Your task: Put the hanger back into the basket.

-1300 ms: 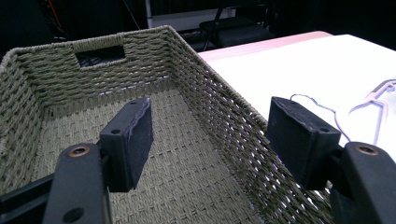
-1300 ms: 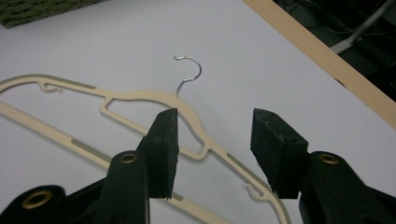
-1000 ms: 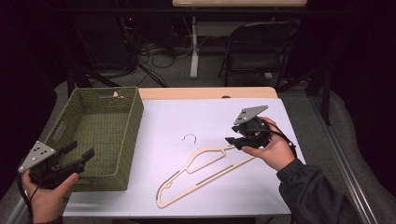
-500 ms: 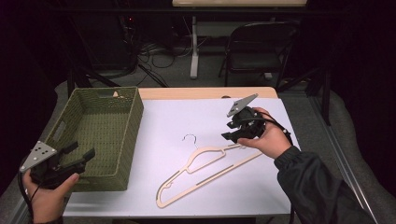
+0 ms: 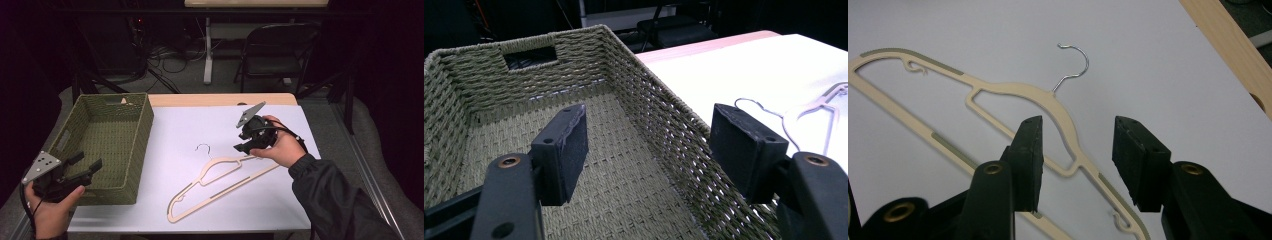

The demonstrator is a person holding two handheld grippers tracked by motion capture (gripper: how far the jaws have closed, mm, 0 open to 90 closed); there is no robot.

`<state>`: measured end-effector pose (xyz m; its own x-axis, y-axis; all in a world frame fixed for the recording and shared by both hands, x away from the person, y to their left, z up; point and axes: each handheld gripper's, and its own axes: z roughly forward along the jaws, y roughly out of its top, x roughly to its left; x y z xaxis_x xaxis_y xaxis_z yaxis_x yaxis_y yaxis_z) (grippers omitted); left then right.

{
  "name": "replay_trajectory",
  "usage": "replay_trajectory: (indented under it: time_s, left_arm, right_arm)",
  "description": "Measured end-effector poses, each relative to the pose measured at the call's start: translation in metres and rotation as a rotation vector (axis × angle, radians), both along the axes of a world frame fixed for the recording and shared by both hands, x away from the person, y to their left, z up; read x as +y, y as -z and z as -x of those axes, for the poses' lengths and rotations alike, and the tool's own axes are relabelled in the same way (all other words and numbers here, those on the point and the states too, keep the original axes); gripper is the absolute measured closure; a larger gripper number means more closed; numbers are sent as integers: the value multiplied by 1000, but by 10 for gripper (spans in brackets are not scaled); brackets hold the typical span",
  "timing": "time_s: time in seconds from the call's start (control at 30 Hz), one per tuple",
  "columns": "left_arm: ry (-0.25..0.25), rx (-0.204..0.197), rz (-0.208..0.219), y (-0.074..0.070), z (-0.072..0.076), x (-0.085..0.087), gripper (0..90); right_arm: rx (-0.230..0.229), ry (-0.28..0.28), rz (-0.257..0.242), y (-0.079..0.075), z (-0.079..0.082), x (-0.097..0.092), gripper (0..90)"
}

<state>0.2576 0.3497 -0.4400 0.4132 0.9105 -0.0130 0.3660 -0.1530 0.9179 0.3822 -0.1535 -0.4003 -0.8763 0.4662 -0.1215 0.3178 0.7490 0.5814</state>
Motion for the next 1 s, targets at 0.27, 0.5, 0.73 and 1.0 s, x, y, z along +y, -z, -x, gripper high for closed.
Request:
replay_trajectory:
  time_s: [0.27, 0.5, 0.73, 1.0]
  left_arm:
    - [-1, 0, 2, 0, 0, 0, 319]
    - [1, 3, 2, 1, -1, 0, 319]
    - [0, 4, 1, 1, 0, 0, 319]
    - [1, 5, 1, 1, 0, 0, 319]
  right_arm:
    - [20, -35, 33, 6, 0, 11, 576]
    - [61, -84, 82, 15, -2, 21, 567]
    - [69, -104, 112, 23, -5, 28, 564]
    - [59, -116, 144, 33, -6, 35, 565]
